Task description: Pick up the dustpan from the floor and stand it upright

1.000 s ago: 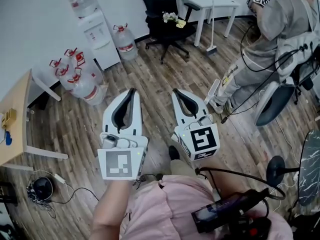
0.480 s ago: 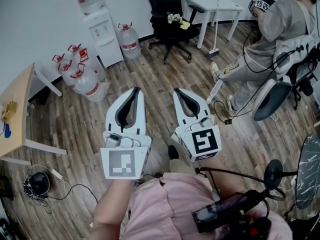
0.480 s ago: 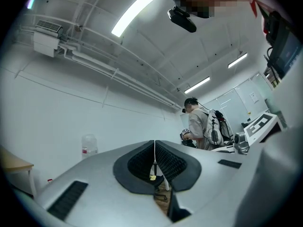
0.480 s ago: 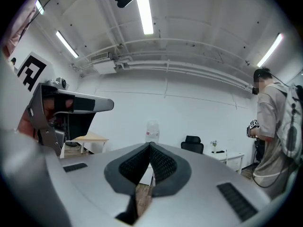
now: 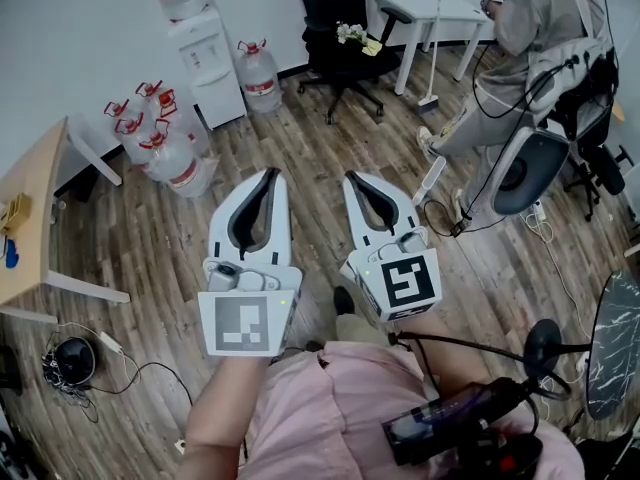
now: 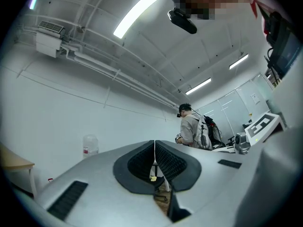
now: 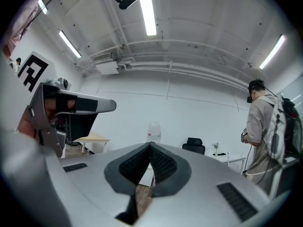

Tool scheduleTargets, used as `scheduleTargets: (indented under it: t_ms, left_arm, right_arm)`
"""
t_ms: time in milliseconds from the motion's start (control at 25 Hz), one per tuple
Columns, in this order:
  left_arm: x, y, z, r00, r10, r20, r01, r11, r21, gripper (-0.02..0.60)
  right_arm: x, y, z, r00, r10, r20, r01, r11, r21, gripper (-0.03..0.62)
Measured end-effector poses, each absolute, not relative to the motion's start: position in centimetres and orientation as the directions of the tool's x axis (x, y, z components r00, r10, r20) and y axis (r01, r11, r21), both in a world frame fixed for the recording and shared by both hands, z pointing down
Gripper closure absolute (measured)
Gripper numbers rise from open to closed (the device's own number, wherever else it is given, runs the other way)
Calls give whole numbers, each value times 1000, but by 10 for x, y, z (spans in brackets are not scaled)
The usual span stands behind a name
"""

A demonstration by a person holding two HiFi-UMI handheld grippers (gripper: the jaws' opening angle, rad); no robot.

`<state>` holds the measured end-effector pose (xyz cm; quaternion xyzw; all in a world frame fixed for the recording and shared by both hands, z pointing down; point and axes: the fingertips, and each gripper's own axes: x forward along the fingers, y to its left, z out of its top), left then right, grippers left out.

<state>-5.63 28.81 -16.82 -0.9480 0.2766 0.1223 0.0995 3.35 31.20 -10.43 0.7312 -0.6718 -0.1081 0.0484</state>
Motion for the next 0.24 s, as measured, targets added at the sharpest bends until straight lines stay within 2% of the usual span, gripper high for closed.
scheduleTargets:
  t_ms: [240]
  left_arm:
    - [-51,274,-171,813,-511,-280,-555,-825,-108,566]
  right_arm:
    - [39,298,-108,65,-994,-89,-974,-83,212,594]
